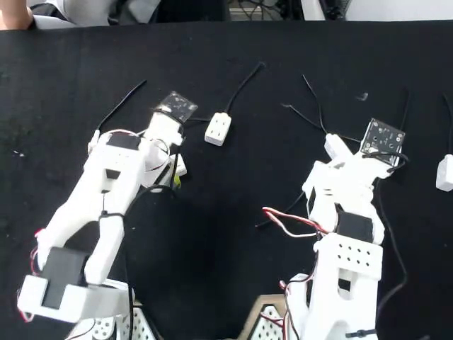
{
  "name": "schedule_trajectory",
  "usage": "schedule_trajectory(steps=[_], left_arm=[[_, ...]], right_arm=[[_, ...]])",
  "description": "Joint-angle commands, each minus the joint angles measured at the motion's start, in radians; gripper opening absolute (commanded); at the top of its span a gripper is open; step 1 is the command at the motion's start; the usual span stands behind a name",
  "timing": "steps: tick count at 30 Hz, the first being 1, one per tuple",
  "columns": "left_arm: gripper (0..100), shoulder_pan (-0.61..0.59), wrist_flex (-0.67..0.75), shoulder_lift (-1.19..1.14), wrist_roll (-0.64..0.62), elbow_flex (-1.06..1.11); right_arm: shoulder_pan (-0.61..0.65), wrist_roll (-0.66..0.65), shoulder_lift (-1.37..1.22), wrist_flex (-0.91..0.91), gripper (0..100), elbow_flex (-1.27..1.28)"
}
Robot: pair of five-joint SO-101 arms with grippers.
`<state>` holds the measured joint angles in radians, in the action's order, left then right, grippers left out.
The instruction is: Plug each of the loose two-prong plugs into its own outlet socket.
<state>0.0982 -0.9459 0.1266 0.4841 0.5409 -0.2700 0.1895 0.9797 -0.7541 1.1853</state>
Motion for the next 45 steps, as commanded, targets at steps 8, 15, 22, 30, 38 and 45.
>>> schedule_trajectory(steps=[8,15,22,30,38,45], left_arm=[[27,-0.016,-0.018,-0.252,0.201,-0.303],[26,0.004,-0.126,-0.379,0.318,-0.397],[3,0.039,-0.245,-0.322,0.313,-0.361],[3,0.171,-0.249,-0.164,0.321,-0.122],[5,0.277,-0.239,0.245,0.477,0.226],[27,0.213,-0.209,0.307,0.482,0.269]], right_arm=[[0.014,-0.009,0.028,0.017,30.0,-0.002],[0.014,-0.009,0.028,0.017,30.0,-0.002],[0.014,-0.009,0.028,0.017,30.0,-0.002],[0.014,-0.009,0.028,0.017,30.0,-0.002],[0.014,-0.009,0.028,0.017,30.0,-0.002],[0.014,-0.009,0.028,0.017,30.0,-0.002]])
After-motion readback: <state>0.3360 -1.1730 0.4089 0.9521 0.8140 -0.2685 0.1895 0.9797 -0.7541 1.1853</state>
